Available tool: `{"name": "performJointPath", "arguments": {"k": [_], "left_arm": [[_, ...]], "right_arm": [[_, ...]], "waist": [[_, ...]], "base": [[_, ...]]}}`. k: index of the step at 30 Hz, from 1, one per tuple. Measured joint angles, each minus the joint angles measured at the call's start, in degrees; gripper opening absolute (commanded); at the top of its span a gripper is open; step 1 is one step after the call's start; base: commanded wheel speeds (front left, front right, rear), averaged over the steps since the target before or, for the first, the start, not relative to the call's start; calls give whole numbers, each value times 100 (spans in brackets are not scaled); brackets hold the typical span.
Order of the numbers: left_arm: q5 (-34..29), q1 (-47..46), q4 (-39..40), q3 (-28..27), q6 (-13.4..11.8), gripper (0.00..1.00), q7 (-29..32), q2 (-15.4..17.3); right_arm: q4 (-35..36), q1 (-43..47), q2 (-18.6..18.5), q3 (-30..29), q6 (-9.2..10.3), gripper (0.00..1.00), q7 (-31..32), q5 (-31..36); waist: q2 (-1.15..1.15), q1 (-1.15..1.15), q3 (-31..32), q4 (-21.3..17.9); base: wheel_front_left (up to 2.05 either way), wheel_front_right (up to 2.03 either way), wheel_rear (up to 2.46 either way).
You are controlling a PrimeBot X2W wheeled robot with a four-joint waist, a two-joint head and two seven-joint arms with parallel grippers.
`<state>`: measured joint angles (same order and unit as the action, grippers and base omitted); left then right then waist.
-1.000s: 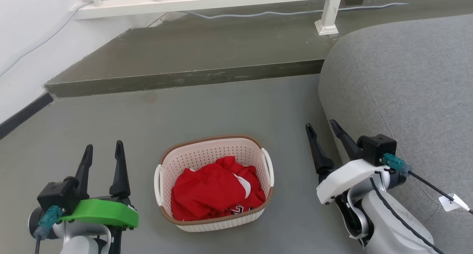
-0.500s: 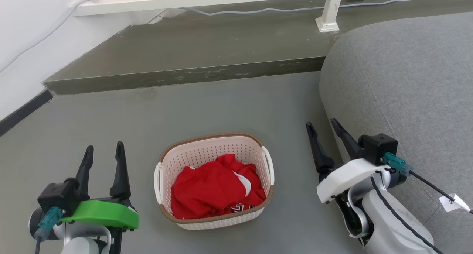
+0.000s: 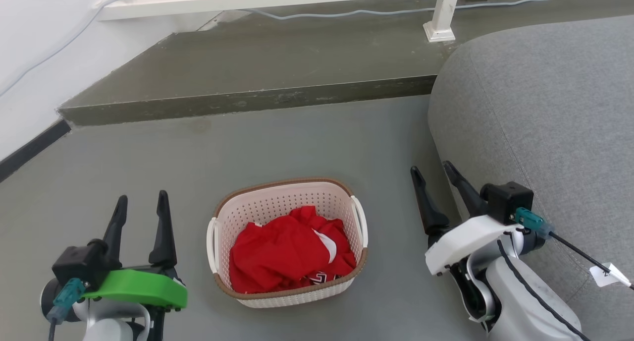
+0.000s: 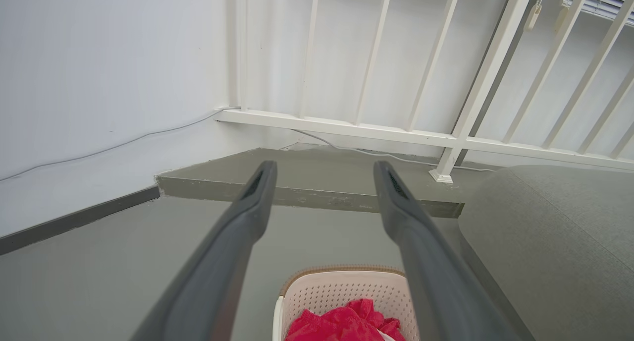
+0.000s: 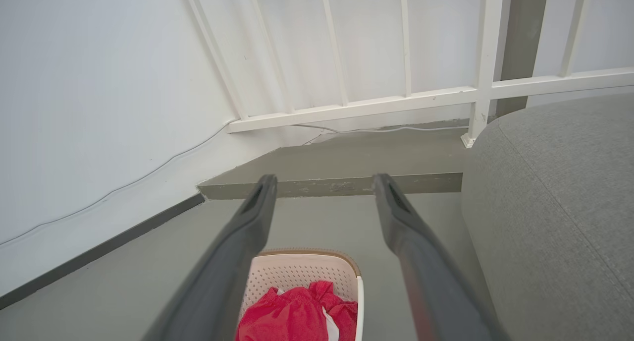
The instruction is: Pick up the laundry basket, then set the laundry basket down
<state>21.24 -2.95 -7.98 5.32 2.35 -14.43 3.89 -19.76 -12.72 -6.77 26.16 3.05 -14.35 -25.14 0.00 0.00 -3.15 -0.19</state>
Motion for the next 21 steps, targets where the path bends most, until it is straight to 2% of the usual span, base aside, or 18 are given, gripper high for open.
{"name": "performJointPath", "arguments": {"k": [9,21], "left_arm": [[90,119,-347,41,21,0,79,-105],[1058,116,-461,-124,68,0,378,-107]], "right_arm": [[-245,367,38,-18,-5,0,12,-85],[-138,380,91,-368,-115,0,220,-1020]], "waist": [[0,0,4,-1],[0,0,47,1]], "base": [[0,0,0],[0,0,0]]}}
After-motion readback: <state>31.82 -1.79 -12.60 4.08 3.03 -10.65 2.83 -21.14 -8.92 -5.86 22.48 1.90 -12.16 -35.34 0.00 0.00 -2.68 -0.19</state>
